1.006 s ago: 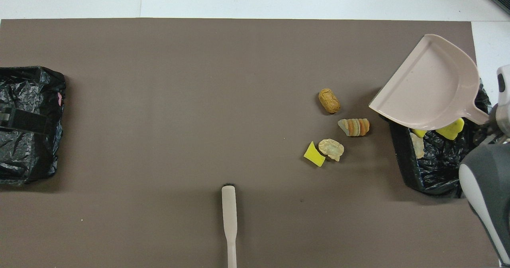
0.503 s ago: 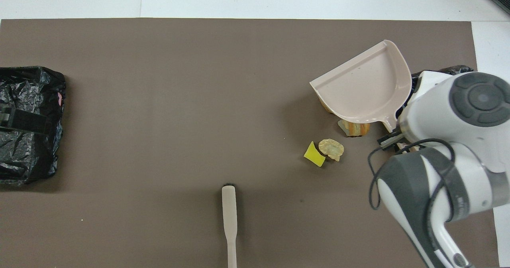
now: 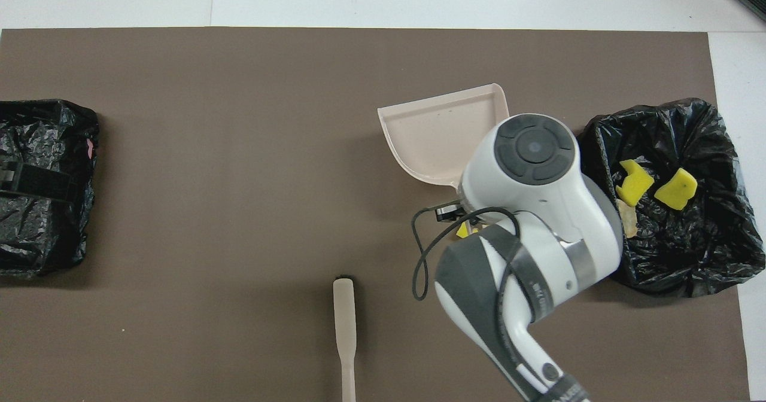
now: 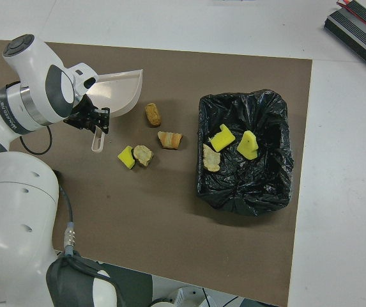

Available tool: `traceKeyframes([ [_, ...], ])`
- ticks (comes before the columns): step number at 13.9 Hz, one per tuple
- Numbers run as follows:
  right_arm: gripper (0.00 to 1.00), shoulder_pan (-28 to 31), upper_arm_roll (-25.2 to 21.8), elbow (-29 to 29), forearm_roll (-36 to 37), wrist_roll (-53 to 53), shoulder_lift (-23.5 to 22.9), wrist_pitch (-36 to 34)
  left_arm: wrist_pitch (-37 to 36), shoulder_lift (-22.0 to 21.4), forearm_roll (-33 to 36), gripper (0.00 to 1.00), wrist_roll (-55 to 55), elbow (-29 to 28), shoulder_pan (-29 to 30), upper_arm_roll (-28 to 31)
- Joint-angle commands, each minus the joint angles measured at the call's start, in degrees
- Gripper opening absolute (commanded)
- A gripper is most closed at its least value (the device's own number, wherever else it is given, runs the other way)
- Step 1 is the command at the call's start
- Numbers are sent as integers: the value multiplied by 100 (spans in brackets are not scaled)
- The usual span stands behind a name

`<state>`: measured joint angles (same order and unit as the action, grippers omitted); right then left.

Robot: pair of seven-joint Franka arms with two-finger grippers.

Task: Sweep and dump trash in bin
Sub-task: 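Bring the empty dustpan back to the table center with the right gripper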

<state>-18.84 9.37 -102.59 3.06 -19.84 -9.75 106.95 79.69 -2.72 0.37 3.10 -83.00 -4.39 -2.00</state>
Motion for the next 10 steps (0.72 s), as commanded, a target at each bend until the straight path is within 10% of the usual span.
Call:
traceKeyframes([
  [1, 0, -618, -31, 1088, -60, -1018, -964, -51, 38, -115, -55, 100, -29, -129, -35, 50],
  [6, 0, -1280, -49, 2724, -60, -2242, -2582, 177, 38, -124, -55, 100, -12, -138, 0, 42],
  [10, 0, -1482, -93, 3043, -16, -2313, -2980, 292, 47, -115, -55, 100, -20, -138, -53, 42],
])
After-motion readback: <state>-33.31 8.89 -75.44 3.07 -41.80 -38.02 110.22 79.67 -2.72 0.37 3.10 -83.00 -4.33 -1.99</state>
